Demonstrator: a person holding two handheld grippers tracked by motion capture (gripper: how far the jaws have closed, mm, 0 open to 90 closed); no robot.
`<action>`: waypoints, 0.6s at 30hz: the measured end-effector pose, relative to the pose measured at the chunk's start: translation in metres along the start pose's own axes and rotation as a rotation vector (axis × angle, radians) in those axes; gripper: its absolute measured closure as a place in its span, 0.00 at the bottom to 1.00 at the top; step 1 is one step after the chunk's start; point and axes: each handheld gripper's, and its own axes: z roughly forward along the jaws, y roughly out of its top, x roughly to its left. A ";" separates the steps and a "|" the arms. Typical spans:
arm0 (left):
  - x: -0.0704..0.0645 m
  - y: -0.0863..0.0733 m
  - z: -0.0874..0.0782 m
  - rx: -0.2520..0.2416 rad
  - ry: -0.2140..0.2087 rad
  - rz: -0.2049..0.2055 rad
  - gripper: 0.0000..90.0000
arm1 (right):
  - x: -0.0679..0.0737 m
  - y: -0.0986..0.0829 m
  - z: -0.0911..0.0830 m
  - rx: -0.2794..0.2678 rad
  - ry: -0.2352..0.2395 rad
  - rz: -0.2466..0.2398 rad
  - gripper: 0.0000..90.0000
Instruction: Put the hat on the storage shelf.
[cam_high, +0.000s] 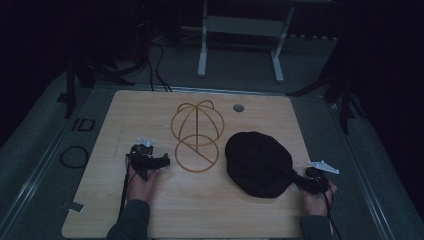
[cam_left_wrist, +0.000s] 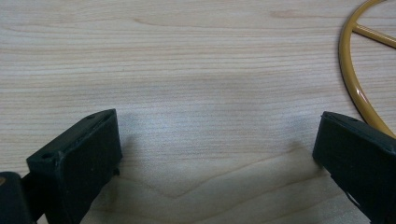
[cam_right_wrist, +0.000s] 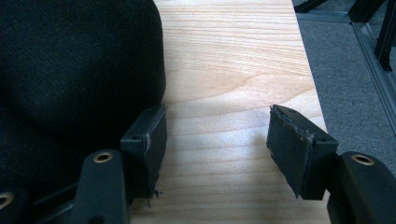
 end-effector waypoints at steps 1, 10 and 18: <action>0.000 0.000 0.000 0.000 0.000 0.000 0.01 | 0.000 0.000 0.000 0.000 0.004 -0.005 0.41; 0.000 0.000 0.000 -0.003 0.000 -0.003 0.01 | -0.001 0.002 -0.001 0.028 0.017 -0.020 0.38; 0.000 0.000 0.000 -0.002 0.000 -0.002 0.01 | 0.002 0.004 -0.004 0.043 0.021 -0.031 0.53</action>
